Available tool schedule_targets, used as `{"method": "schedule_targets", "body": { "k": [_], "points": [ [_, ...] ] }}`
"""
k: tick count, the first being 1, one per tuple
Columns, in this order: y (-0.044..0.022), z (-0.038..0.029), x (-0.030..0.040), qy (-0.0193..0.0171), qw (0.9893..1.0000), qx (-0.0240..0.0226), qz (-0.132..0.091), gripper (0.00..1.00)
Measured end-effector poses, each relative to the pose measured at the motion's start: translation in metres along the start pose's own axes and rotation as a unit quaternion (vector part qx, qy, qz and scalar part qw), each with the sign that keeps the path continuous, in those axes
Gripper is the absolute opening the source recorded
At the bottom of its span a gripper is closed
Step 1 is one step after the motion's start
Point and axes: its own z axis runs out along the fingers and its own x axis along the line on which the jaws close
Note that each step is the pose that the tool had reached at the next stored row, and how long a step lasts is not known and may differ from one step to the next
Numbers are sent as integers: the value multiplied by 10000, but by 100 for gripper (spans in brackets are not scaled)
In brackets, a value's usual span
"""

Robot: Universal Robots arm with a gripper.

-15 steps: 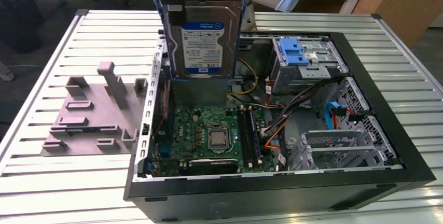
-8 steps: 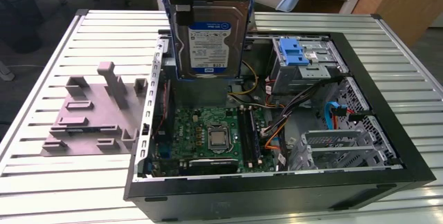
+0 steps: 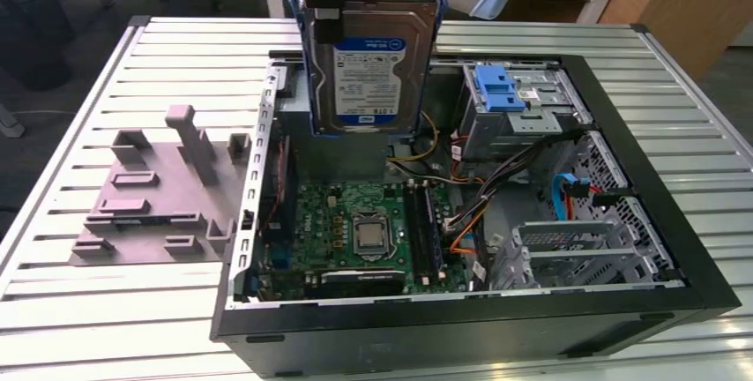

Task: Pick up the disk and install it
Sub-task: 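Pick up the disk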

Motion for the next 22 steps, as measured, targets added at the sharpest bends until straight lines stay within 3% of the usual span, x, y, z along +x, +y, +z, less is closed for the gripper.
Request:
{"method": "schedule_targets", "body": {
  "k": [22],
  "points": [
    [-264,-1,-4,0,10000,0,0,37]
  ]
}}
